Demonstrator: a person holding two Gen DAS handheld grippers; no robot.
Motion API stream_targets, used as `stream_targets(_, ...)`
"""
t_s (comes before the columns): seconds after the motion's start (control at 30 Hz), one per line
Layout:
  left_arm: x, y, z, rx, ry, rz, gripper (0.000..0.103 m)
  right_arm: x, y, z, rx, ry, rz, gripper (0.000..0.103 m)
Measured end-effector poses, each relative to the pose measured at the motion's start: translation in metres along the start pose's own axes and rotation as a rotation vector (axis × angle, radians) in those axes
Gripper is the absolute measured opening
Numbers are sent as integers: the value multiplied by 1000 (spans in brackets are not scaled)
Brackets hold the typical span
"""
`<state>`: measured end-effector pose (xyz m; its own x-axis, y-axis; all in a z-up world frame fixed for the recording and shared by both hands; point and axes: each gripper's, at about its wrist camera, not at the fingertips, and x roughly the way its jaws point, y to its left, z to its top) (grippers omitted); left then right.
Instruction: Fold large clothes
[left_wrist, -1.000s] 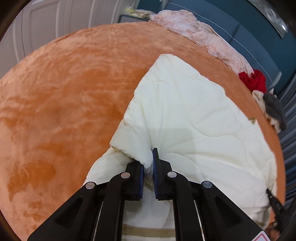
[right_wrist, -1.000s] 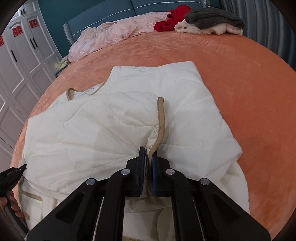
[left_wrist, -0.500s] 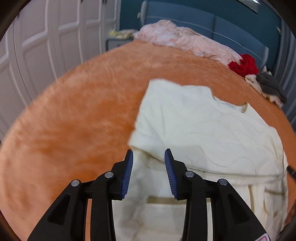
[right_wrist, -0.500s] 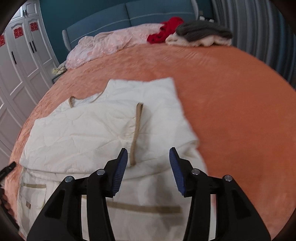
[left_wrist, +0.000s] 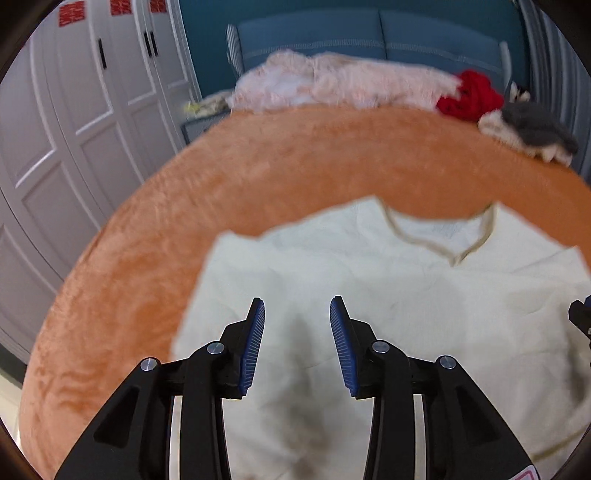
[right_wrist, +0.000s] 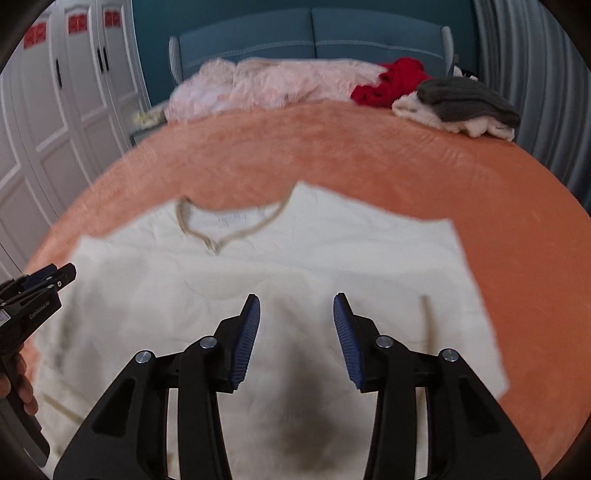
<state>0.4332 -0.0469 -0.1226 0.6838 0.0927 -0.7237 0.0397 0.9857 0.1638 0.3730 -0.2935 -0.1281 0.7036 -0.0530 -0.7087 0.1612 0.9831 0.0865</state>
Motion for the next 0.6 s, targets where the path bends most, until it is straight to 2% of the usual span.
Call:
stream_targets(0.07, 20, -6, -11, 3, 25, 10, 37, 18, 0, -11, -10, 24, -14, 40)
stream_targets(0.17, 33, -10, -25, 7, 5, 23, 40, 29, -2, -22, -7, 21, -4, 40)
stream_targets(0.33, 42, -12, -27, -10, -9, 36, 50, 31, -3, -29, 1, 4, 5, 41)
stream_targets(0.6, 49, -17, -31, -5, -23, 55, 53, 32, 0, -32, -9, -21, -10, 41)
